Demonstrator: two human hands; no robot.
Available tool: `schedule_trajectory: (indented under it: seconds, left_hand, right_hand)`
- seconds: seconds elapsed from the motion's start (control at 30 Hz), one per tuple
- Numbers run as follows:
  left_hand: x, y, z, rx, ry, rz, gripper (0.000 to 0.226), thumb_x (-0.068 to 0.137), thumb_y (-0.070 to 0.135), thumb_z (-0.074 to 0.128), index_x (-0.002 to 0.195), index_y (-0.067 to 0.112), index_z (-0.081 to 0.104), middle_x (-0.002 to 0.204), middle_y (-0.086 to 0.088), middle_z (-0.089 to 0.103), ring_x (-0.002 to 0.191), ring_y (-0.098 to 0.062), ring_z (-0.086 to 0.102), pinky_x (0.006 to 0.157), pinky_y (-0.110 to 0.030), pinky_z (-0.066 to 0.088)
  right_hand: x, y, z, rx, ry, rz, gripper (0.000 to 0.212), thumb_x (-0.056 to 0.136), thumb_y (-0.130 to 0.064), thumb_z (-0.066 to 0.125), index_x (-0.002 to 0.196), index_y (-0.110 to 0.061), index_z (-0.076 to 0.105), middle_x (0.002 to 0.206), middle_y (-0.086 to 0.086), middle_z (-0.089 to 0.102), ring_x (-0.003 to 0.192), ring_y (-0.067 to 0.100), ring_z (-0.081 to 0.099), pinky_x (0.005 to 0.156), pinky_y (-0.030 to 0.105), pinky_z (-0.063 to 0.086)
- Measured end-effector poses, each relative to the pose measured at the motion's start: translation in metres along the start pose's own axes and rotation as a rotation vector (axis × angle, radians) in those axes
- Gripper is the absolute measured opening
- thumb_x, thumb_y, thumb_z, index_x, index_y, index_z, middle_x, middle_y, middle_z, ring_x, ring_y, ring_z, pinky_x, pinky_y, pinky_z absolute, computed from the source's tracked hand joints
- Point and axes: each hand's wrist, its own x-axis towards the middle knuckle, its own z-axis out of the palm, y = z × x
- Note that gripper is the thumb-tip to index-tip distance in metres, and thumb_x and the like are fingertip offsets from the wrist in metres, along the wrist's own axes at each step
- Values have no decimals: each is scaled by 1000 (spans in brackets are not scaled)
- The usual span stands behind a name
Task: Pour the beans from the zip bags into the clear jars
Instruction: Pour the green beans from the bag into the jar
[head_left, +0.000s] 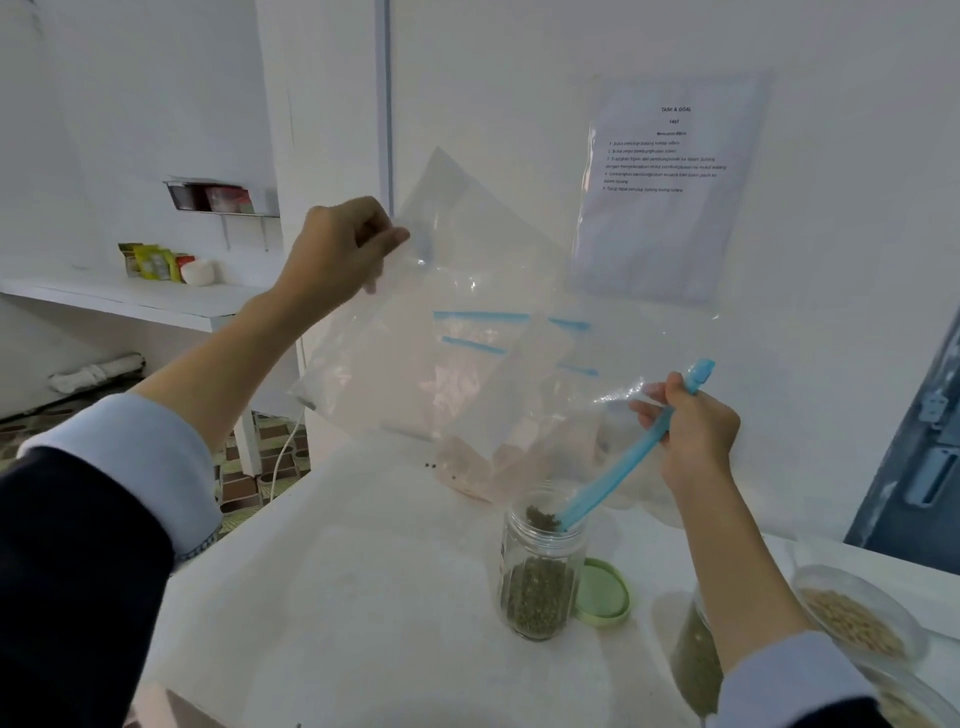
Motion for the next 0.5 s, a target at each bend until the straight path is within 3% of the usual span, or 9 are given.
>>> schedule_trajectory:
  seconds: [0.13, 0.23, 0.3, 0.43, 0.5]
  left_hand:
    - [1, -3, 0, -62, -17, -20, 24, 94, 20, 58, 79, 1, 62, 56, 3, 62, 48, -8, 56, 58, -19, 46]
    - [0, -3, -3, -92, -41, -31, 23, 94, 18, 56, 80, 3, 65, 58, 5, 63, 49, 0, 57, 57, -7, 42]
    - [-1, -3, -5, -145, -39, -43, 22, 95, 17, 54, 83, 3, 67, 60, 8, 64, 53, 0, 59, 63, -6, 44]
    - [-5, -3, -6, -221, -123, -116, 19, 100, 15, 44, 91, 11, 59, 68, -5, 64, 52, -6, 63, 57, -15, 48]
    - [-8, -5, -5, -224, -195, -182, 7, 99, 18, 47, 101, 13, 52, 72, -4, 61, 53, -11, 63, 58, -26, 53]
  right_hand:
    - [-4, 0, -1, -4, 2, 8, 22, 96, -19, 57, 77, -9, 59, 72, 2, 62, 43, 8, 60, 61, 19, 56]
    - [-5, -1, -1, -1, -4, 10, 22, 96, -19, 57, 77, -9, 60, 73, 1, 63, 43, 8, 61, 62, 19, 56]
    - [-5, -1, 0, -12, 0, 5, 22, 96, -20, 57, 77, -9, 60, 73, 1, 64, 45, 8, 61, 60, 18, 55]
    - [-4, 0, -1, -17, 3, 6, 22, 96, -21, 57, 78, -9, 60, 74, 2, 64, 46, 8, 62, 62, 20, 55]
    - [-4, 1, -2, -24, 10, 7, 22, 96, -21, 57, 78, -10, 61, 76, 2, 66, 47, 9, 62, 62, 20, 55]
